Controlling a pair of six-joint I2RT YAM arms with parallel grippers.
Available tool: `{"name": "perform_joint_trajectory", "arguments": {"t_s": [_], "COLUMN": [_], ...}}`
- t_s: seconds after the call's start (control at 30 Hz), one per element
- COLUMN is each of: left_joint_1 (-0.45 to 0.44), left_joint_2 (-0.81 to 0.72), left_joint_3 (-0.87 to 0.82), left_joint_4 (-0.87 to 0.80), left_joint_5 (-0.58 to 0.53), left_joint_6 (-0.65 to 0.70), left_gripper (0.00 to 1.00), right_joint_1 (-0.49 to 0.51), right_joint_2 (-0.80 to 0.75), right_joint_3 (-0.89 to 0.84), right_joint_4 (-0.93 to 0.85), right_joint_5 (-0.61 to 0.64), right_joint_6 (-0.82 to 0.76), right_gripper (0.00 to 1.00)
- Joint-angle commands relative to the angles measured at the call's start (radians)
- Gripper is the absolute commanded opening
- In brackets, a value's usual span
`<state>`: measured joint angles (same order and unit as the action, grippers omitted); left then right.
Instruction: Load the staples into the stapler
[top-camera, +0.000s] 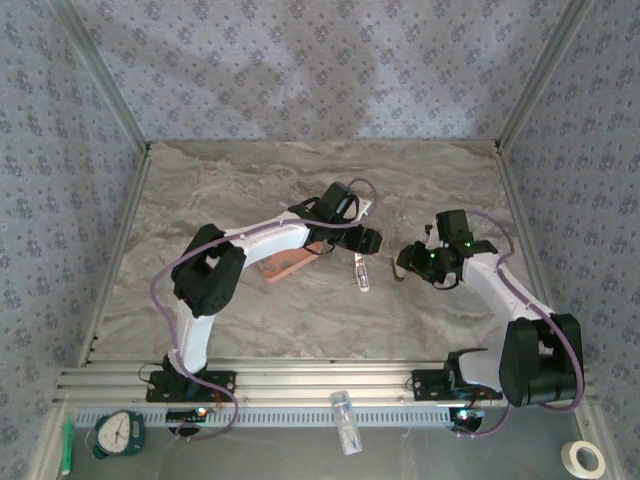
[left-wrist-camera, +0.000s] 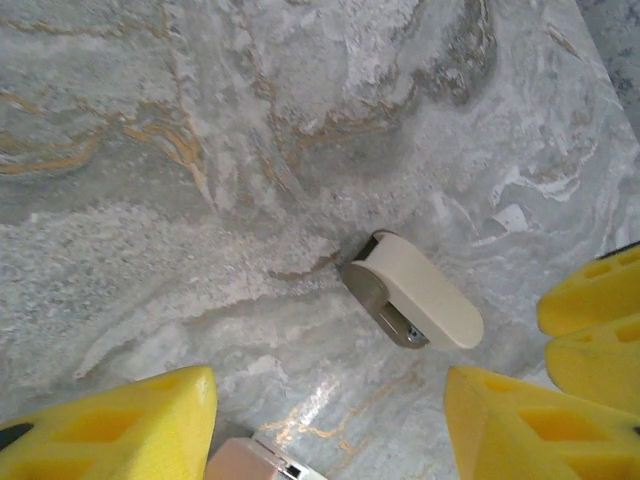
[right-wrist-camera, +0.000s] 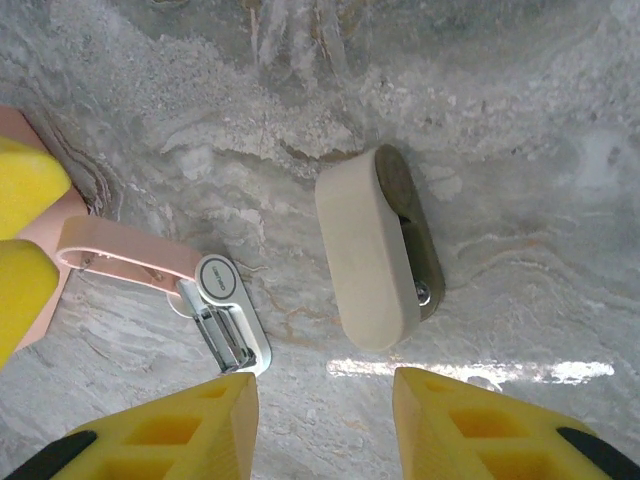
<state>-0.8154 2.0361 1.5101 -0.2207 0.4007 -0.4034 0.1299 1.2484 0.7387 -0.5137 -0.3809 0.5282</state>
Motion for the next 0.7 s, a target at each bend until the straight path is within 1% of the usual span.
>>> {"name": "perform_joint_trajectory", "arguments": {"t_s": [0.0, 0.23, 0.43, 0.67], "left_joint_1": [-0.010, -0.019, -0.029, -0.041], "left_joint_2": [0.009, -0.012, -0.016, -0.048], "left_joint_3": [-0.017, -0.050, -0.064, -0.106], "left_joint_4": [0.011, 0.053, 0.052, 0.049], "left_joint_5": [0.083, 0.143, 0.197, 0.217], "left_joint_6": [0.003, 0.005, 0.007, 0.016], "left_gripper": [0.57, 0.53, 0.52, 0.51], "right_joint_1": [0.009, 0.013, 0.022, 0.044], "right_joint_2": [-0.021, -0.026, -0.026, -0.033], "right_joint_3": [-0.016, -0.015, -0.015, -0.010], "right_joint_4": [-0.022, -0.015, -0.003, 0.004], "right_joint_5": [0.004, 0.003, 0.000, 0.010], "right_joint_6": [0.023, 0.023, 0.028, 0.039], "right_gripper": [0.42, 0.42, 0.42, 0.42]}}
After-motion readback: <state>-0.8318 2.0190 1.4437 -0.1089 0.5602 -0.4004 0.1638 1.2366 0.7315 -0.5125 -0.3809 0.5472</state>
